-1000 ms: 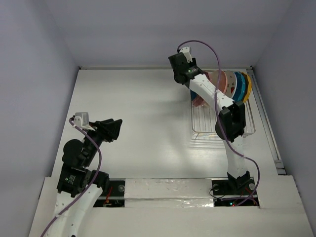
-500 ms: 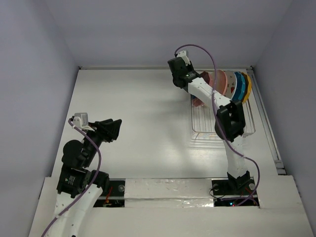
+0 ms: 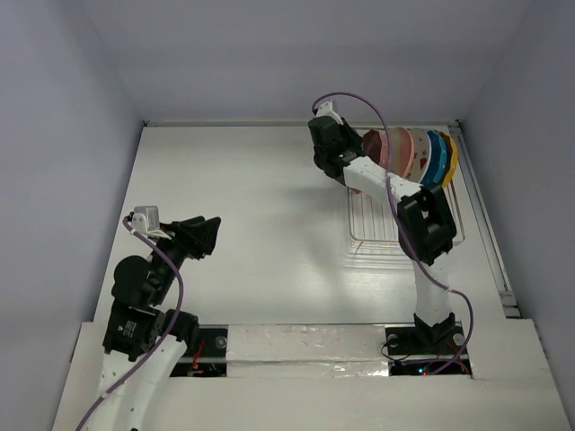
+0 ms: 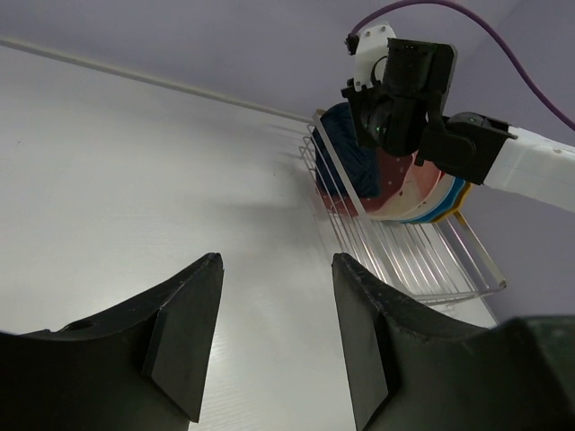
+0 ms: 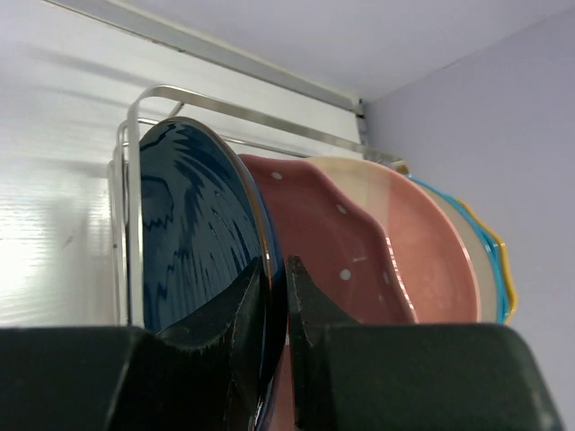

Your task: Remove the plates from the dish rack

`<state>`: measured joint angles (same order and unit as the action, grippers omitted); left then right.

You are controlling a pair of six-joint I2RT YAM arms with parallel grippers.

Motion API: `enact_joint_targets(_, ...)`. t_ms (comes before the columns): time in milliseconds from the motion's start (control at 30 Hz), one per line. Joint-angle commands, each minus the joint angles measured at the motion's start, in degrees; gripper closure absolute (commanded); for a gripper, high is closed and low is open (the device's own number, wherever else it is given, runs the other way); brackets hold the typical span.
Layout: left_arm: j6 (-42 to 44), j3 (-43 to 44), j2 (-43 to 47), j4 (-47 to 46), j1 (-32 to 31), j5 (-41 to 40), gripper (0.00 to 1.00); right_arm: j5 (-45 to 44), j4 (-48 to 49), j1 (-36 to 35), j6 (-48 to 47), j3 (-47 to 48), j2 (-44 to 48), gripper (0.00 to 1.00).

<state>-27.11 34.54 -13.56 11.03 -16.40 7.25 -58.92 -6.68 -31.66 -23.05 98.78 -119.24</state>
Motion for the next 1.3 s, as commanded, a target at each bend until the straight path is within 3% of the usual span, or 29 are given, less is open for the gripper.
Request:
enact_joint_targets(0,-0.3,1.5,0.6,-1.8,0.2,-0.4,0.51,-6.7,17.5,0.5,-9.6,0.7,9.7,1.0)
enact_joint_targets(433,-0.4,1.5,0.6,-1.8,0.2,-0.4,0.51,-8.4,25.8,-4.6,-16.3,-0.2,20.8,1.0)
enact_joint_targets(800,-0.4,1.6,0.4,-1.8,0.2,-0.5,0.51,-7.9,27.2,-4.6,-13.3,-5.8,17.8,1.0)
enact_joint_targets(900,-0.3,1.5,0.3,-1.8,0.2,-0.4,0.51,-5.4,20.2,-4.6,-4.1,-2.7,20.5,1.0)
enact_joint_targets(1000,-0.5,1.5,0.3,-1.9,0.2,-0.4,0.51,2.8,2.9,-5.2,12.1,0.9,23.3,1.0)
enact_joint_targets(1167,-0.4,1.6,0.4,-1.9,0.2,-0.4,0.51,14.7,0.2,-7.5,30.4,-2.9,25.7,1.0)
enact_joint_targets(1267,-0.4,1.5,0.0,-1.9,0.2,-0.3,0.51,22.9,0.0,-9.0,39.5,-2.9,22.6,1.0)
